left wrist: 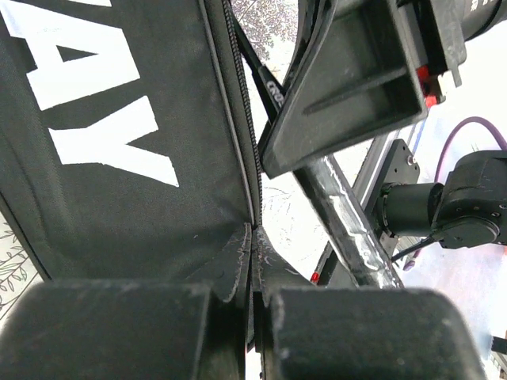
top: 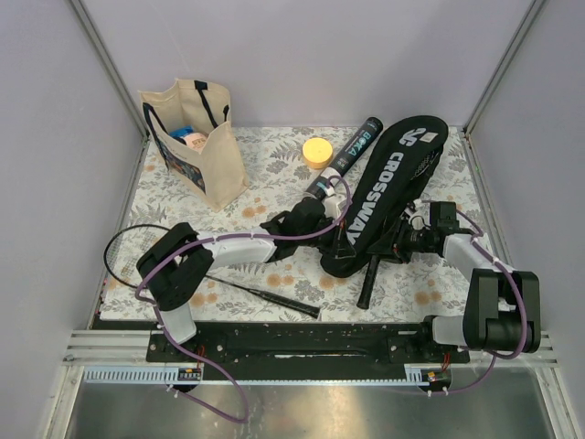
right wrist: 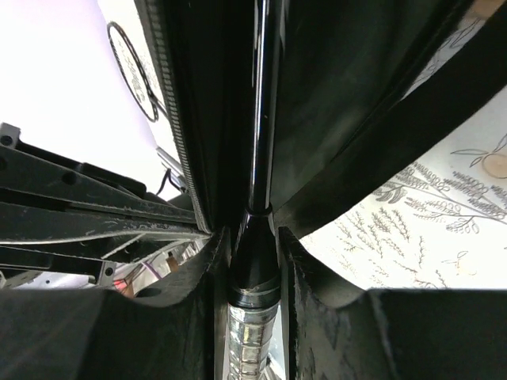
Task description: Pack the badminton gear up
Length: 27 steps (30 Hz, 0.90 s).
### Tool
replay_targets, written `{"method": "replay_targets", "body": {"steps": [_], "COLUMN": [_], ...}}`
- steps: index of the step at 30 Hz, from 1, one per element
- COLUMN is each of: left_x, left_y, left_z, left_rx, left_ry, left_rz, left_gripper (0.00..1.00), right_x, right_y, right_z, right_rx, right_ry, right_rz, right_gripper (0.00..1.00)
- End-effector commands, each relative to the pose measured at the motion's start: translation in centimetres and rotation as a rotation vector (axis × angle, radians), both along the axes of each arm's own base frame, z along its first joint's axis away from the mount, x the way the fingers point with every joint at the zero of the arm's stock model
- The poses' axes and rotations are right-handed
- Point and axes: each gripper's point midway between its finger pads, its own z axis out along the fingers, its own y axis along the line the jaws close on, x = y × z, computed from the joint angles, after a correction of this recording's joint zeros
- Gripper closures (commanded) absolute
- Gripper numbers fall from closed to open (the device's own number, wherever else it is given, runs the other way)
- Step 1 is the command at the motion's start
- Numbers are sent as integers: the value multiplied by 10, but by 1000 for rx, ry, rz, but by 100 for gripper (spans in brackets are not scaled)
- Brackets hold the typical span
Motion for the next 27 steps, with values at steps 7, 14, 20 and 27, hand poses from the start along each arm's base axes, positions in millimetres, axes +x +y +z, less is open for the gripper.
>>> {"method": "replay_targets", "body": {"steps": [7, 14, 20, 27], "left_x": [-6, -9, -19, -30], "left_y": [-2, -3, -6, -10], "left_z": [7, 13, 28, 24], "left_rx": [-43, -49, -105, -117], "left_ry": [-59, -71, -50, -19], "left_rz": [-12, -18, -30, -23], "left_gripper": [100, 100, 100, 100], "right_x": [36, 54, 74, 87], "right_y": [-12, -32, -32, -32], "right_z": [16, 1, -2, -13], "right_rx": [2, -163, -142, -105], "right_ry": [-70, -81, -92, -79], "right_rz": [-69, -82, -121, -203], "right_gripper": [100, 100, 100, 100]}}
